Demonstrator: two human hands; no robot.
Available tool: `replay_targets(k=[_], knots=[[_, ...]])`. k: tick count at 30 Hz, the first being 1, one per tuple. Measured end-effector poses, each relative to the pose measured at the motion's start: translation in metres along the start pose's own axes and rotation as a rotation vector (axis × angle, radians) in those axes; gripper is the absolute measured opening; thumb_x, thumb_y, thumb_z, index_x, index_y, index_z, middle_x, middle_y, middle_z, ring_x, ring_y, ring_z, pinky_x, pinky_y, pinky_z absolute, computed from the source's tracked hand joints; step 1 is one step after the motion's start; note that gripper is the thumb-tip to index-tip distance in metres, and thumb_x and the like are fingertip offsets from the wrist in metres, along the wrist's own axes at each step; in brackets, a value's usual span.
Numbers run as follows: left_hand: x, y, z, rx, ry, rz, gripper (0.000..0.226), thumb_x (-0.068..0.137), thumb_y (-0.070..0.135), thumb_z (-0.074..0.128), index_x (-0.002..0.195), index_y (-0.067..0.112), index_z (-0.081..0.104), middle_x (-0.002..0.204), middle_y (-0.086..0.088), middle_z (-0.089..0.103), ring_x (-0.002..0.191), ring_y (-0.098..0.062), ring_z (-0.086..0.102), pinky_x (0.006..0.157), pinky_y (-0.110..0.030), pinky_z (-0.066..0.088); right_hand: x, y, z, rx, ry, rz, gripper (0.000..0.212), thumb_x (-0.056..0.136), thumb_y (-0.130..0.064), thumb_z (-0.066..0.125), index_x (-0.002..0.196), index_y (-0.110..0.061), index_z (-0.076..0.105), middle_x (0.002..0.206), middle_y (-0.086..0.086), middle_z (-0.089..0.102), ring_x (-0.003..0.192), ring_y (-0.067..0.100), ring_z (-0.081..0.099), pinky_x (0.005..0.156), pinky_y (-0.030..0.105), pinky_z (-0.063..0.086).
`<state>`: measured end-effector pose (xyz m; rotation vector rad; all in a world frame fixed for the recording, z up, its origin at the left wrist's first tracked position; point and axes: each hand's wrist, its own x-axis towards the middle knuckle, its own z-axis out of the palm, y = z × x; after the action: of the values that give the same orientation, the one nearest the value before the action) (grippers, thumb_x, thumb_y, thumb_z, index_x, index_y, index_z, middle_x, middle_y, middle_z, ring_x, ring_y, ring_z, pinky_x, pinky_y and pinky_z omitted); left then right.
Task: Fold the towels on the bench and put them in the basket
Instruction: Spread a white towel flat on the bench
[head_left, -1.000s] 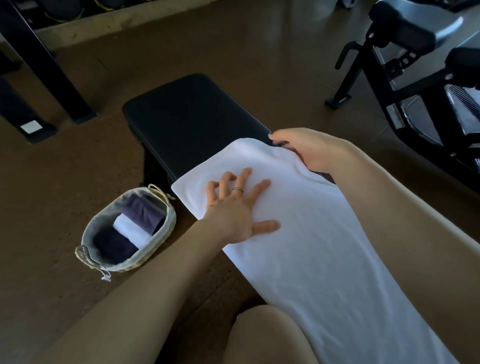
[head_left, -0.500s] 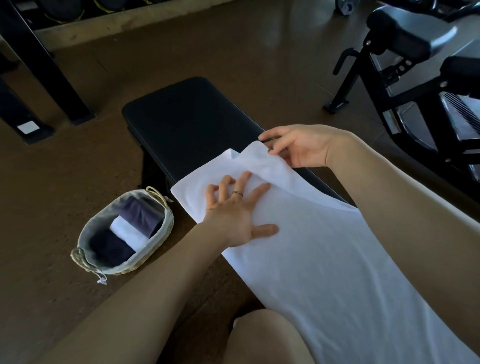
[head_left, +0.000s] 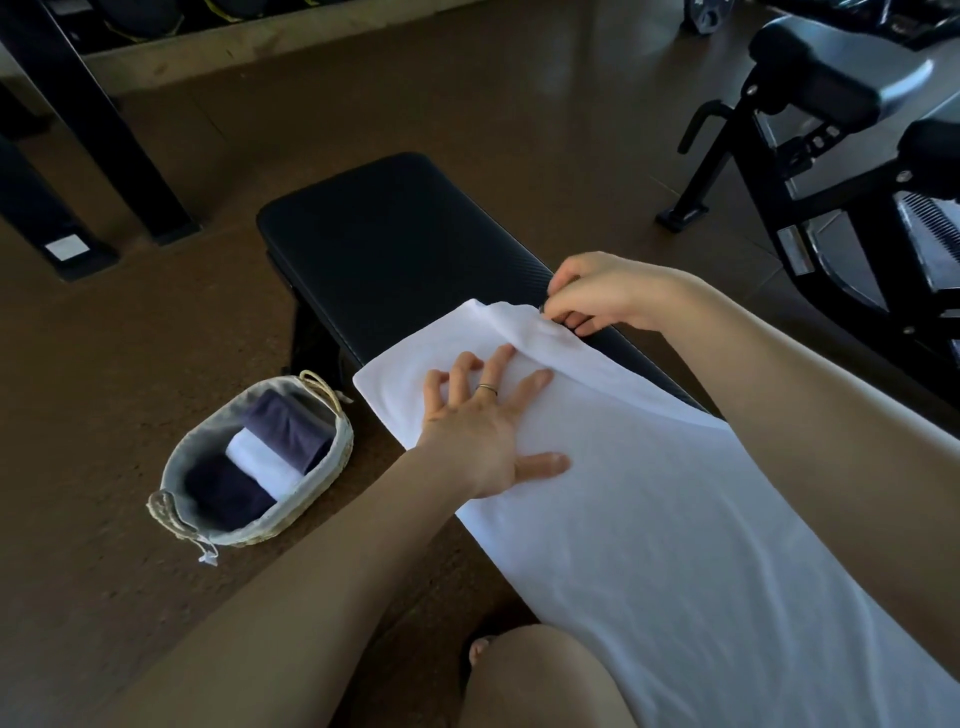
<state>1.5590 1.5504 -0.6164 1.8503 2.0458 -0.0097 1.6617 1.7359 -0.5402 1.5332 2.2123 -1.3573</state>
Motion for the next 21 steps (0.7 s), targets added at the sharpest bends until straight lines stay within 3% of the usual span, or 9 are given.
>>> replay_targets(k=[5, 8, 11, 13, 18, 21], knots=[[-0.002, 0.001, -0.001, -0.015, -0.001, 0.004, 0.096, 0.079, 0.089, 0.043, 0.153, 0.057, -0.009, 0.165, 0.011, -0.015, 0.151, -0.031, -0.011, 0.118, -0.058, -0.010, -0.002, -0.001, 0.014, -0.095, 0.003, 0.023, 0.044, 0.086, -0.004, 0.076, 0.122, -0.010, 0.052, 0.109, 0.011, 0.059, 0.092, 0.025, 0.072, 0.082, 0.043, 0.064], [-0.002, 0.002, -0.002, -0.014, 0.000, 0.001, 0.096, 0.080, 0.089, 0.044, 0.153, 0.056, -0.009, 0.166, 0.009, -0.013, 0.151, -0.033, -0.011, 0.118, -0.059, -0.010, -0.001, 0.001, 0.018, -0.157, 0.036, 0.010, 0.045, 0.084, -0.006, 0.077, 0.124, 0.000, 0.056, 0.102, 0.012, 0.063, 0.082, 0.023, 0.066, 0.079, 0.038, 0.064], [-0.001, 0.002, -0.002, -0.005, -0.006, 0.002, 0.096, 0.080, 0.089, 0.043, 0.153, 0.056, -0.009, 0.166, 0.008, -0.011, 0.151, -0.032, -0.012, 0.118, -0.059, -0.010, -0.002, 0.001, 0.020, -0.293, 0.071, -0.034, 0.055, 0.081, -0.015, 0.078, 0.127, 0.009, 0.061, 0.093, 0.017, 0.061, 0.080, 0.027, 0.060, 0.071, 0.038, 0.053], [-0.001, 0.002, -0.002, -0.002, -0.004, 0.003, 0.095, 0.080, 0.089, 0.043, 0.153, 0.055, -0.008, 0.166, 0.007, -0.009, 0.151, -0.032, -0.011, 0.118, -0.058, -0.009, -0.003, -0.001, 0.021, -0.345, 0.052, -0.042, 0.052, 0.080, -0.019, 0.078, 0.124, 0.006, 0.066, 0.102, 0.025, 0.066, 0.090, 0.034, 0.067, 0.077, 0.042, 0.058], [-0.001, 0.002, -0.002, -0.004, 0.001, 0.012, 0.095, 0.079, 0.090, 0.042, 0.154, 0.056, -0.006, 0.166, 0.010, -0.012, 0.151, -0.032, -0.010, 0.119, -0.057, -0.007, 0.000, -0.003, 0.015, -0.340, 0.039, -0.007, 0.043, 0.068, -0.020, 0.065, 0.102, 0.005, 0.072, 0.074, 0.007, 0.054, 0.069, 0.019, 0.049, 0.063, 0.033, 0.042], [-0.002, 0.001, -0.004, -0.005, -0.010, 0.010, 0.094, 0.080, 0.089, 0.043, 0.154, 0.055, -0.002, 0.165, 0.013, -0.017, 0.150, -0.030, -0.011, 0.119, -0.056, -0.008, 0.007, -0.003, 0.006, -0.334, 0.121, -0.007, 0.036, 0.073, -0.016, 0.066, 0.100, 0.006, 0.074, 0.070, 0.009, 0.057, 0.065, 0.020, 0.053, 0.061, 0.031, 0.044]])
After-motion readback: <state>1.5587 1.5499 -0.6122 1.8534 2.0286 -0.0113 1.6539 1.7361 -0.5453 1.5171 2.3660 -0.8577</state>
